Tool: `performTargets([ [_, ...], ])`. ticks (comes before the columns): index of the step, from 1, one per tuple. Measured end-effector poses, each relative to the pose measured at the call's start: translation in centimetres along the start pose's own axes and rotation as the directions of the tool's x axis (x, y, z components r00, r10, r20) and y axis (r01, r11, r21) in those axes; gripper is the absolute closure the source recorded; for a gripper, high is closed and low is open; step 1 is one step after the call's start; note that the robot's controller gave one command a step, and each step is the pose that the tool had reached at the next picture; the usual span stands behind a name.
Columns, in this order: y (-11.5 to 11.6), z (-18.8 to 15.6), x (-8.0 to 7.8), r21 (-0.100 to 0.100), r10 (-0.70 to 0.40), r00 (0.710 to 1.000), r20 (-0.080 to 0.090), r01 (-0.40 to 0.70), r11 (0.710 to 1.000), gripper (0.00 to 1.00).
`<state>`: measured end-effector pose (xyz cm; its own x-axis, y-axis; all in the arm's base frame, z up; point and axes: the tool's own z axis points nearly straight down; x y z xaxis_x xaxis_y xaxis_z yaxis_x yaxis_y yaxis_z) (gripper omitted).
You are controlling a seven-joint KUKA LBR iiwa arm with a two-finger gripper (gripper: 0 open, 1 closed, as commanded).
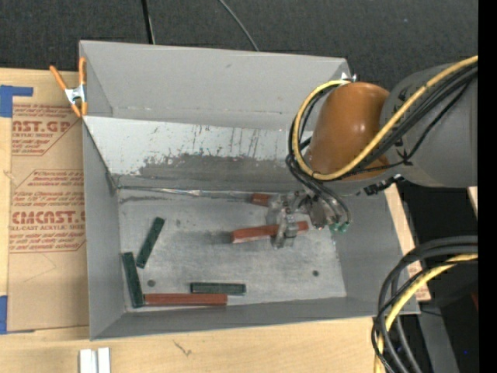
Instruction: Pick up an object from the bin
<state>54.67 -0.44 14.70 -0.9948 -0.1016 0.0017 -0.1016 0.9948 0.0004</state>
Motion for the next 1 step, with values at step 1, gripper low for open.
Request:
performTargets([
  [1, 0.02, -1.39, 0.05, 0.000, 0.000, 1.000, -0.002, 0.000, 1.000, 1.00],
])
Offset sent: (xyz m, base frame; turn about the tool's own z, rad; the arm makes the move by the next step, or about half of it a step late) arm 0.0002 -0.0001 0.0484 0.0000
